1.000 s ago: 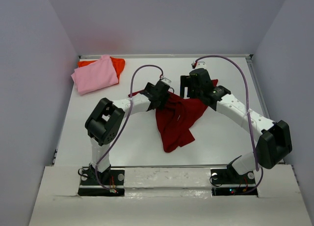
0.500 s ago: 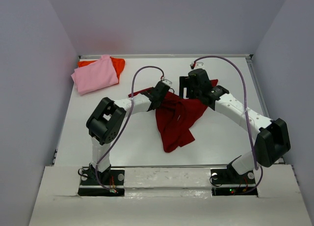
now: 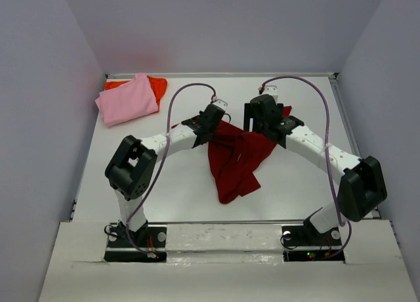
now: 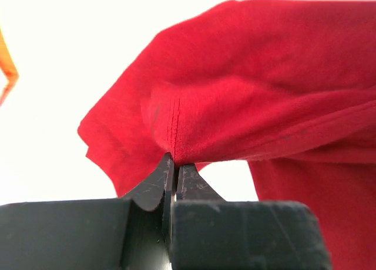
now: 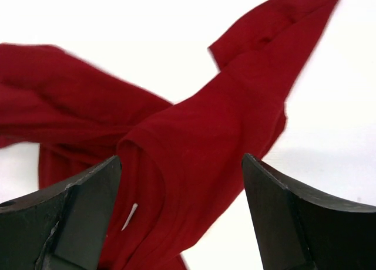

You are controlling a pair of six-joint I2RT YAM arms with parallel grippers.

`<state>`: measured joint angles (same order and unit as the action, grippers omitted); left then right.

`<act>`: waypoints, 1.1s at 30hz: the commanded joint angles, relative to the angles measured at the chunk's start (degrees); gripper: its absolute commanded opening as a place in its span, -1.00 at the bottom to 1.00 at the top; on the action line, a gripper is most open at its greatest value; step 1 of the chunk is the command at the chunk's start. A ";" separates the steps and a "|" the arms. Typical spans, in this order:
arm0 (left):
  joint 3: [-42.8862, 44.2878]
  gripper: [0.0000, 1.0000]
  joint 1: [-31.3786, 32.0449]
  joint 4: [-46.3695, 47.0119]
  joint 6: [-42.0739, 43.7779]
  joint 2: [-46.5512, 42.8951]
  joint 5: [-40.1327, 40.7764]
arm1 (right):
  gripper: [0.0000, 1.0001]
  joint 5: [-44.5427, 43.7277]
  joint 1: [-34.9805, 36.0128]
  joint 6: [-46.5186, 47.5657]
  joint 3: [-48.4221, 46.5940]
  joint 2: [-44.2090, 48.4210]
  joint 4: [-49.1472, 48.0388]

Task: Fold and stack the t-shirts
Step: Flatten out the crumpled T-shirt at the center of the board.

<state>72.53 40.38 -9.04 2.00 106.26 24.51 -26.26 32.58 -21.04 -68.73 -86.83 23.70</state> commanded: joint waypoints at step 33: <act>0.42 -1.00 -8.48 -1.95 -1.65 -19.51 -2.54 | 0.77 -7.76 -16.76 1.96 -35.05 -36.91 1.78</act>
<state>72.23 32.14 -11.29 0.34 89.36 22.57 -38.65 14.94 -19.68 -97.89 -119.83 25.63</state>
